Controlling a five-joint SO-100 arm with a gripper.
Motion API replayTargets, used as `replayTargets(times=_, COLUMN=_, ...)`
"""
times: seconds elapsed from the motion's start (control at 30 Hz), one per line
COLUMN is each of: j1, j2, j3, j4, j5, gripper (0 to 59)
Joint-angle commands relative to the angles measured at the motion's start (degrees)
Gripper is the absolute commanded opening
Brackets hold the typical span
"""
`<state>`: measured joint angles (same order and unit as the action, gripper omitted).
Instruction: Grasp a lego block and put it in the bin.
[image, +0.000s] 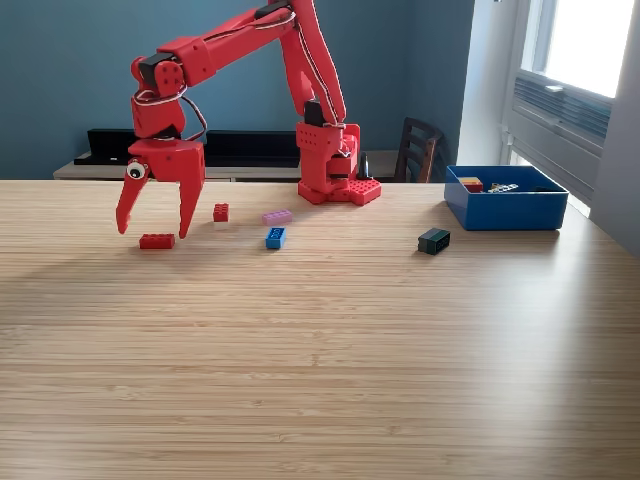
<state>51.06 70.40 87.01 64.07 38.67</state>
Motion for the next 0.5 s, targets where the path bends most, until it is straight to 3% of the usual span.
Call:
replayTargets(times=0.03, j1=0.53, j2=-1.23, j3=-3.34, j4=0.09, j5=0.35, gripper=31.6)
replayTargets(times=0.33, j1=0.62, j2=-3.16, j3=-3.08, j4=0.09, j5=0.35, gripper=28.3)
replayTargets(times=0.5, j1=0.7, j2=-3.16, j3=-2.81, j4=0.09, j5=0.35, gripper=22.2)
